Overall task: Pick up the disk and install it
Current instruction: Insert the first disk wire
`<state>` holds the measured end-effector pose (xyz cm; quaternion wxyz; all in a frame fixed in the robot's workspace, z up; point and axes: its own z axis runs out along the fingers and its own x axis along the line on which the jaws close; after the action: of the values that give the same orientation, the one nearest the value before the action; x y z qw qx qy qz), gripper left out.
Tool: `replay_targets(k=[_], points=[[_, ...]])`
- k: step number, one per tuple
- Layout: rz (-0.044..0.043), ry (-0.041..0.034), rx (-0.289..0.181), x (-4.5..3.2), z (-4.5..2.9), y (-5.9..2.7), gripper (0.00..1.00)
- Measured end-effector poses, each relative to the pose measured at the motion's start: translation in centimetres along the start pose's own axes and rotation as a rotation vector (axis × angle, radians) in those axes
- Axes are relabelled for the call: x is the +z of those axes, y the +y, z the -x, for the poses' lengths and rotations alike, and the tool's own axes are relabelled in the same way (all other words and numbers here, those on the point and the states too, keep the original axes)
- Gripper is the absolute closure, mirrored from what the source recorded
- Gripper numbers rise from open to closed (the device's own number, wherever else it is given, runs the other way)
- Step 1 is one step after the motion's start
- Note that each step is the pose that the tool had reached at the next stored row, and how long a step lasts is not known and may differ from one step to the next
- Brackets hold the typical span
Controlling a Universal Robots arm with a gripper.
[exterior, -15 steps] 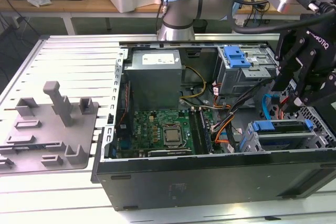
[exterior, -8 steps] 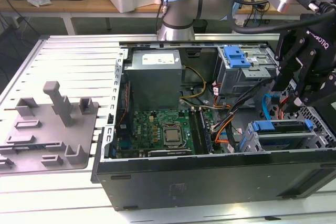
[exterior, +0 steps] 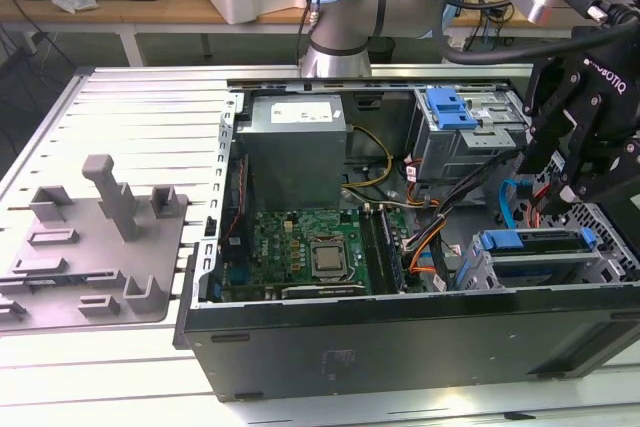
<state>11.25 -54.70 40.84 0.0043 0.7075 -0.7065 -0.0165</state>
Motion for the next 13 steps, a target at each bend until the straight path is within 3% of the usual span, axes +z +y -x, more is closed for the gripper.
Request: replay_targets(k=[2,4,8,13], points=[[0.0000,-0.0002,0.000,0.01,0.16,0.00,0.49],[0.0000,0.0036,0.001,0.06,1.56,-0.06,0.49],[-0.0001,0.0047,0.009,0.30,2.77,-0.09,0.49],[-0.0002,0.0044,0.014,0.76,3.74,-0.51,0.49]])
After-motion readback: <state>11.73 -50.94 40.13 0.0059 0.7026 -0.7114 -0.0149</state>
